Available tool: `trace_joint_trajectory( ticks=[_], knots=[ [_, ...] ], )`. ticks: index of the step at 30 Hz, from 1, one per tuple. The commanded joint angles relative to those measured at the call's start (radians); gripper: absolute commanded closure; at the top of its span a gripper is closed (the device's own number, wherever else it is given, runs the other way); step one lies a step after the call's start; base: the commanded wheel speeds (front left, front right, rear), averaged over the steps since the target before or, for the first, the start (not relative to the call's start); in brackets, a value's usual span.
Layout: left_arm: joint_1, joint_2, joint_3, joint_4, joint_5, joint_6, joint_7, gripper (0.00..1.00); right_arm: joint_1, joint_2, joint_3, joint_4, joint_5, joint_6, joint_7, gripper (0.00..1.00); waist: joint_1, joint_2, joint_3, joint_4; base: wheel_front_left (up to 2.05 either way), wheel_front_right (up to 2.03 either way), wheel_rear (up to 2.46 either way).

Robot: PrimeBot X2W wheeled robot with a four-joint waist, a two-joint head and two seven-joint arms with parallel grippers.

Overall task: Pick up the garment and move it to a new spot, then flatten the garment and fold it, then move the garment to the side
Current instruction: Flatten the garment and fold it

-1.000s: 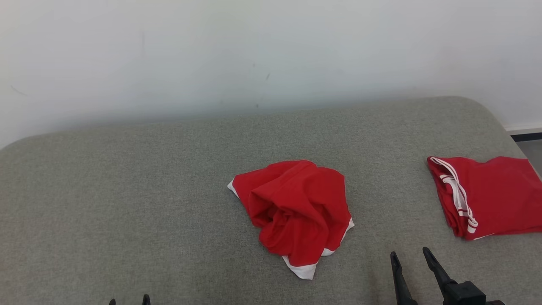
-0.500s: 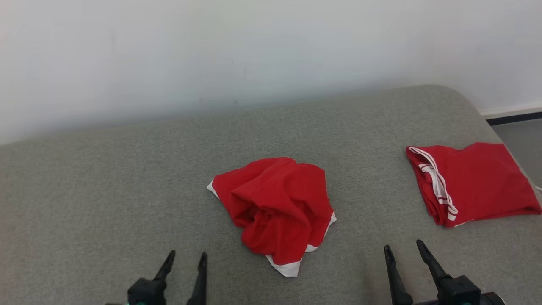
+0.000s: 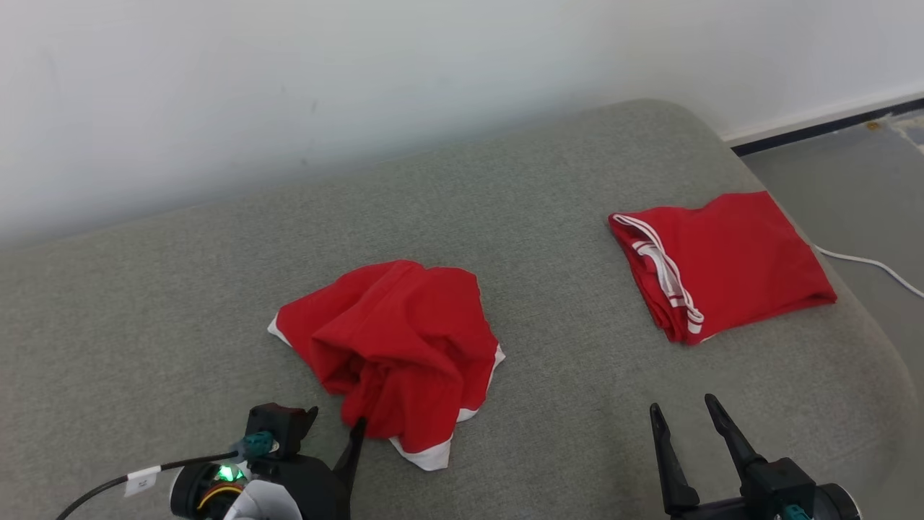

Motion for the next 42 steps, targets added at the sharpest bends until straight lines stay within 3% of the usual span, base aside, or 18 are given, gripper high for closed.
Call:
trace_joint_trajectory(
  ticks=[1, 8, 9, 11, 15, 22, 31, 34, 36, 40, 42],
  knots=[
    [-0.018, 0.024, -0.012, 0.016, -0.013, -0.001, 0.005, 0.00, -0.007, 0.003, 0.000, 0.005, 0.004, -0.003, -0.009, 0.00, -0.0001, -0.0001, 0.024, -0.049, 0.00, 0.00, 0.00],
    [-0.052, 0.075, -0.111, 0.037, -0.117, -0.001, 0.026, 0.00, -0.014, 0.003, 0.006, 0.016, 0.010, -0.003, -0.017, 0.00, -0.0001, -0.0001, 0.032, -0.071, 0.00, 0.00, 0.00],
    [-0.058, 0.080, -0.128, 0.037, -0.128, -0.001, 0.023, 0.05, -0.016, 0.003, 0.007, 0.017, 0.010, -0.003, -0.017, 0.00, -0.0001, -0.0001, 0.033, -0.071, 0.00, 0.00, 0.00],
    [-0.076, 0.091, -0.151, 0.037, -0.149, -0.001, 0.011, 1.00, -0.018, 0.003, 0.006, 0.019, 0.008, -0.003, -0.020, 0.00, -0.0001, -0.0001, 0.032, -0.071, 0.00, 0.00, 0.00],
    [-0.101, 0.097, -0.154, 0.048, -0.172, 0.000, -0.026, 1.00, -0.018, 0.003, 0.005, 0.021, 0.003, -0.003, -0.019, 0.00, -0.0001, -0.0001, 0.028, -0.064, 0.00, 0.00, 0.00],
    [-0.189, 0.039, -0.139, -0.024, -0.179, 0.004, -0.089, 1.00, -0.013, 0.003, 0.006, 0.023, 0.006, -0.003, -0.020, 0.00, -0.0001, -0.0001, 0.022, -0.040, 0.00, 0.00, 0.00],
    [-0.482, -0.097, -0.223, -0.139, -0.181, 0.015, -0.055, 1.00, -0.029, 0.003, 0.031, 0.036, 0.022, -0.003, -0.025, 0.00, -0.0001, -0.0001, 0.024, -0.026, 0.00, 0.00, 0.00],
    [-0.561, -0.108, -0.243, -0.149, -0.240, 0.067, -0.087, 1.00, -0.040, 0.003, 0.044, 0.044, 0.027, -0.003, -0.029, 0.00, -0.0001, -0.0001, 0.030, -0.037, 0.00, 0.00, 0.00],
    [-0.588, -0.108, -0.264, -0.166, -0.334, 0.124, -0.112, 1.00, -0.043, 0.003, 0.050, 0.050, 0.032, -0.003, -0.031, 0.00, -0.0001, -0.0001, 0.033, -0.043, 0.00, 0.00, 0.00],
    [-0.599, -0.106, -0.289, -0.125, -0.458, 0.292, -0.138, 1.00, -0.044, 0.003, 0.044, 0.056, 0.035, -0.003, -0.036, 0.00, -0.0001, -0.0001, 0.039, -0.036, 0.00, 0.00, 0.00],
    [-0.565, -0.107, -0.299, -0.061, -0.478, 0.355, -0.109, 1.00, -0.044, 0.003, 0.038, 0.058, 0.037, -0.003, -0.039, 0.00, -0.0001, -0.0001, 0.042, -0.022, 0.00, 0.00, 0.00]
  ],
)
